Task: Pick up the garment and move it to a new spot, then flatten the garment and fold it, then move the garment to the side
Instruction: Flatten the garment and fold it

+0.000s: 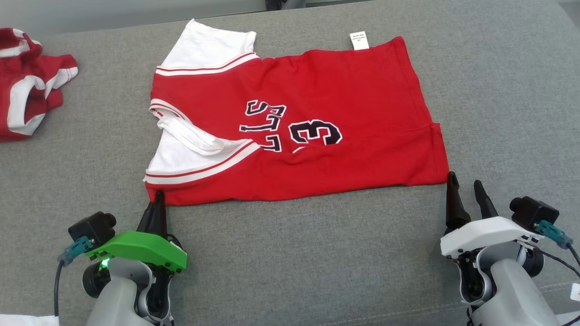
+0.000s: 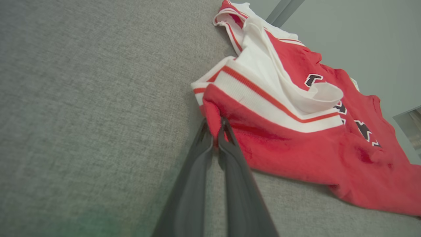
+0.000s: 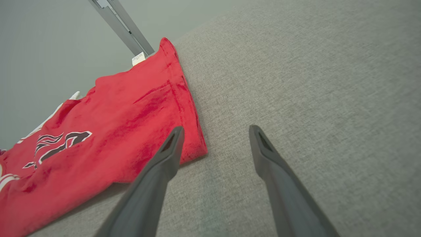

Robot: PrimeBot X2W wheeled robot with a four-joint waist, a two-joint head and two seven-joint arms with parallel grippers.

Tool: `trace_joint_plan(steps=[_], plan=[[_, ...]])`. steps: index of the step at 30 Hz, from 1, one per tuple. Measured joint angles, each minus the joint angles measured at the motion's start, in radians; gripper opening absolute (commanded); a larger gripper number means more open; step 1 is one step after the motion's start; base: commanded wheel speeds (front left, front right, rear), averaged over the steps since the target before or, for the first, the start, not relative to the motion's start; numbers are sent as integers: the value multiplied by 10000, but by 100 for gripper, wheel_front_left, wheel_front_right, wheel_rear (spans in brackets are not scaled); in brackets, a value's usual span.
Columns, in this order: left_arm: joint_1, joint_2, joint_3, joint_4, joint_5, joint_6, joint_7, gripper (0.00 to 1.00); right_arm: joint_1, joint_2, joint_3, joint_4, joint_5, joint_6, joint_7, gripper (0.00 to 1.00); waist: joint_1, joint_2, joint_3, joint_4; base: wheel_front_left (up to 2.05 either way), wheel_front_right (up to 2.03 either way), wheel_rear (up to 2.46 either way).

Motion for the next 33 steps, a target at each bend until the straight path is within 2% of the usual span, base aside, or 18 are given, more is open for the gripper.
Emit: trace_joint_plan(steps=[7, 8, 9, 10, 11, 14, 18, 23, 33], plan=[[53, -25, -130, -360, 0, -2, -25, 0, -1041, 0, 548, 1912, 349, 0, -19, 100, 0, 0, 28, 234, 0, 0, 0], [61, -29, -165, -416, 0, -2, -25, 0, -1208, -15, 617, 2167, 351, 0, -33, 93, 0, 0, 29, 267, 0, 0, 0], [66, -35, -194, -464, 10, 0, -23, 0, -1378, -31, 711, 2372, 355, 0, -35, 78, 0, 0, 30, 300, 0, 0, 0], [74, -38, -224, -527, 27, 4, -25, 0, -1544, -33, 800, 2577, 418, 0, -36, 47, 0, 0, 31, 332, 0, 0, 0], [98, -42, -244, -587, 27, 6, -29, 0, -1669, -42, 874, 2734, 500, 0, -42, 37, 0, 0, 28, 360, 0, 0, 0], [200, -38, -284, -788, 102, 12, -134, 0, -1866, -36, 972, 3022, 545, 0, -40, 0, 0, 0, 0, 413, 0, 0, 0], [341, 36, -272, -1200, 146, 54, -339, 0, -1892, -4, 811, 2803, 525, 0, -27, 0, 0, 0, -64, 433, 0, 0, 0], [783, 182, -194, -2113, 173, 117, -466, 0, -1590, -2, 631, 1787, 700, 0, -25, 0, 0, 0, -203, 438, 0, 0, 0], [2922, 339, -98, -4439, 94, 777, -188, 0, 519, 17, 318, -146, 947, 2, 192, 0, 0, 0, -455, 315, 0, 0, 0]])
